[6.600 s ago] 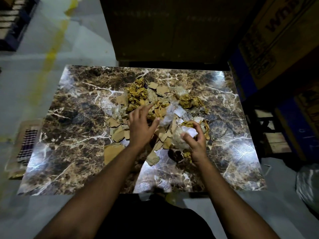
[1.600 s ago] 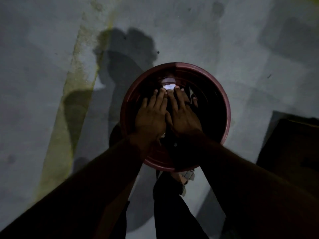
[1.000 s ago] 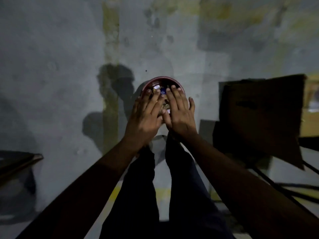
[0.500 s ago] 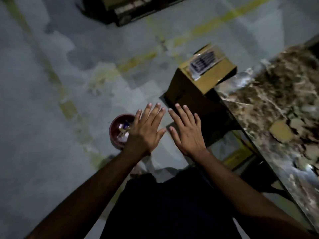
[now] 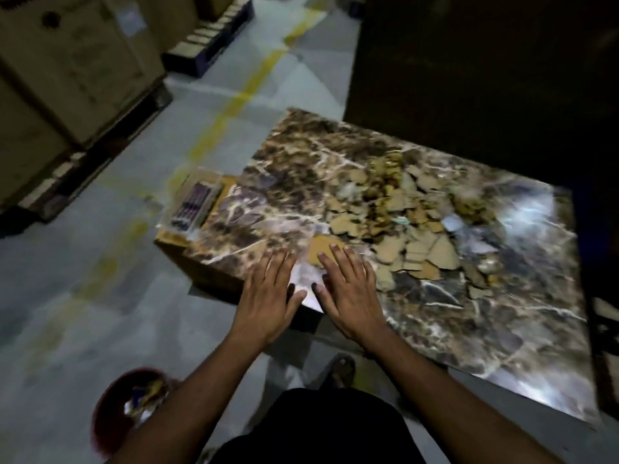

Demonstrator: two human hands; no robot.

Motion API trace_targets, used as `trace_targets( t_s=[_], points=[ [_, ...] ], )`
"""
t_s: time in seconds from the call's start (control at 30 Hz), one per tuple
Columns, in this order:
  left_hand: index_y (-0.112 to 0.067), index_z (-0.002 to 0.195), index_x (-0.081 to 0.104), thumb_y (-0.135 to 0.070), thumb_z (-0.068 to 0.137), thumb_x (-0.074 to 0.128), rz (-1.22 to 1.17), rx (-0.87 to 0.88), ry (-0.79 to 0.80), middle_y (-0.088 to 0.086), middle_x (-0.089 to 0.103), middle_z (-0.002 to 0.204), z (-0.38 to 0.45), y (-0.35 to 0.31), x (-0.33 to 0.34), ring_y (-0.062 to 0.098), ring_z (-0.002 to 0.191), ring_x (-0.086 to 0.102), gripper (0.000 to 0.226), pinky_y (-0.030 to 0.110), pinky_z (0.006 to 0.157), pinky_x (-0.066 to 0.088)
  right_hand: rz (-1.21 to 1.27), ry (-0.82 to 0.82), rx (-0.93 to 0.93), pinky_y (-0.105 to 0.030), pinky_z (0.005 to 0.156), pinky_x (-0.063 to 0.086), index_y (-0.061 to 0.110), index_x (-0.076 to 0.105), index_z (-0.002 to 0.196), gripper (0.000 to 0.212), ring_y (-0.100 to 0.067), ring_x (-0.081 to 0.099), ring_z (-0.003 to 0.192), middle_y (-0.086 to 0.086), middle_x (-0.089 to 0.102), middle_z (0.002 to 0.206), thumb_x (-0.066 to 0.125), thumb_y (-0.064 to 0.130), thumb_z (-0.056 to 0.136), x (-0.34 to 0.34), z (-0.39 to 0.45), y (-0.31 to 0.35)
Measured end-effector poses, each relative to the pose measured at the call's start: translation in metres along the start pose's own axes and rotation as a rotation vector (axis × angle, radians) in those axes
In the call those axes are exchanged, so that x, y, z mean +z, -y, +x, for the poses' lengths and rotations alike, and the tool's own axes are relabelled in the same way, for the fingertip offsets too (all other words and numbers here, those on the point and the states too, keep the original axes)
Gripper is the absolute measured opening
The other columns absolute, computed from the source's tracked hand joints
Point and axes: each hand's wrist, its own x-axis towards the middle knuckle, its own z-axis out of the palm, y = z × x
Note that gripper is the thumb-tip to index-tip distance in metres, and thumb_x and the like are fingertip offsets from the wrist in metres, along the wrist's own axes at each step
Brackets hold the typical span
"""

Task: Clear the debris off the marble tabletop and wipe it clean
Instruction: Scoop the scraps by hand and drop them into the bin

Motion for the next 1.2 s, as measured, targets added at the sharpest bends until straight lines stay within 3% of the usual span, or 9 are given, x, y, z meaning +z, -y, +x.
trace_targets(
  t_s=[0.2, 0.33, 0.43, 0.57, 0.77, 0.87, 1.0, 1.1, 1.2],
  points=[
    [-0.018, 0.158, 0.022, -0.067, 0.092, 0.033, 0.014, 0.062, 0.143, 0.016, 0.034, 0.158, 0.073, -0.038, 0.04, 0.042, 0.142, 0.033, 0.083, 0.056, 0.112, 0.035, 0.007, 0.043, 0.262, -0.051, 0.12, 0.021, 0.034, 0.029, 0.158, 0.067, -0.029, 0.023, 0.152, -0.004, 0.026, 0.167, 0.043, 0.06, 0.098, -0.024, -0.008, -0.104],
    [-0.013, 0.158, 0.02, -0.075, 0.088, 0.023, -0.035, -0.087, 0.165, 0.018, 0.025, 0.163, 0.106, -0.031, 0.065, 0.039, 0.149, 0.021, 0.093, 0.055, 0.12, 0.023, 0.026, -0.105, 0.552, -0.054, 0.123, 0.015, 0.03, 0.04, 0.154, 0.066, -0.03, 0.024, 0.152, -0.007, 0.031, 0.165, 0.04, 0.06, 0.095, -0.042, -0.023, -0.177],
    [-0.01, 0.161, 0.012, -0.076, 0.086, 0.015, -0.074, -0.077, 0.23, 0.016, 0.008, 0.168, 0.113, -0.042, 0.084, 0.033, 0.155, 0.003, 0.1, 0.047, 0.124, 0.003, 0.008, -0.034, 0.738, -0.059, 0.124, 0.009, 0.035, 0.03, 0.158, 0.069, -0.032, 0.01, 0.156, -0.009, 0.018, 0.17, 0.031, 0.062, 0.095, -0.043, -0.027, -0.217],
    [-0.011, 0.162, 0.002, -0.067, 0.097, 0.016, -0.09, -0.007, 0.232, 0.011, -0.008, 0.169, 0.117, -0.072, 0.108, 0.027, 0.155, -0.014, 0.086, 0.05, 0.126, 0.005, -0.009, 0.052, 0.686, -0.058, 0.124, -0.007, 0.042, 0.015, 0.16, 0.064, -0.036, -0.008, 0.157, -0.01, -0.007, 0.171, 0.022, 0.067, 0.102, -0.03, -0.017, -0.217],
    [-0.018, 0.161, 0.009, -0.057, 0.103, 0.032, -0.21, 0.142, 0.249, 0.002, 0.0, 0.17, 0.131, -0.105, 0.102, 0.02, 0.155, -0.003, 0.073, 0.04, 0.125, 0.004, -0.031, 0.131, 0.643, -0.055, 0.124, 0.004, 0.039, 0.021, 0.157, 0.06, -0.038, 0.005, 0.155, -0.008, -0.001, 0.171, 0.034, 0.06, 0.102, -0.018, 0.008, -0.177],
    [-0.017, 0.149, 0.034, -0.056, 0.098, 0.037, -0.306, 0.096, 0.088, 0.008, 0.032, 0.156, 0.141, -0.092, 0.086, 0.027, 0.144, 0.026, 0.064, 0.048, 0.12, 0.024, -0.097, -0.053, 0.645, -0.056, 0.116, 0.027, 0.035, 0.039, 0.149, 0.054, -0.037, 0.026, 0.144, -0.009, 0.028, 0.162, 0.039, 0.056, 0.1, -0.033, 0.0, -0.185],
    [-0.018, 0.151, 0.033, -0.059, 0.095, 0.035, -0.301, 0.007, 0.027, 0.008, 0.024, 0.163, 0.165, -0.06, 0.082, 0.029, 0.148, 0.02, 0.07, 0.049, 0.121, 0.017, -0.091, -0.307, 0.758, -0.057, 0.106, 0.039, 0.033, 0.052, 0.138, 0.054, -0.034, 0.037, 0.129, -0.008, 0.04, 0.145, 0.039, 0.06, 0.094, -0.056, -0.02, -0.236],
    [-0.024, 0.158, 0.021, -0.063, 0.096, 0.031, -0.294, 0.036, 0.113, 0.002, 0.007, 0.169, 0.178, -0.052, 0.09, 0.024, 0.154, 0.007, 0.074, 0.046, 0.123, 0.006, -0.027, -0.185, 0.789, -0.067, 0.116, 0.024, 0.043, 0.041, 0.148, 0.056, -0.039, 0.024, 0.145, -0.002, 0.024, 0.16, 0.039, 0.063, 0.096, -0.055, -0.021, -0.268],
    [-0.028, 0.16, 0.01, -0.068, 0.096, 0.026, -0.265, 0.096, 0.165, 0.001, -0.005, 0.17, 0.175, -0.071, 0.1, 0.023, 0.156, -0.001, 0.078, 0.052, 0.124, 0.007, 0.036, 0.009, 0.678, -0.064, 0.119, 0.003, 0.051, 0.025, 0.154, 0.062, -0.035, 0.005, 0.155, -0.001, 0.006, 0.171, 0.026, 0.073, 0.096, -0.041, -0.009, -0.264]
  ],
)
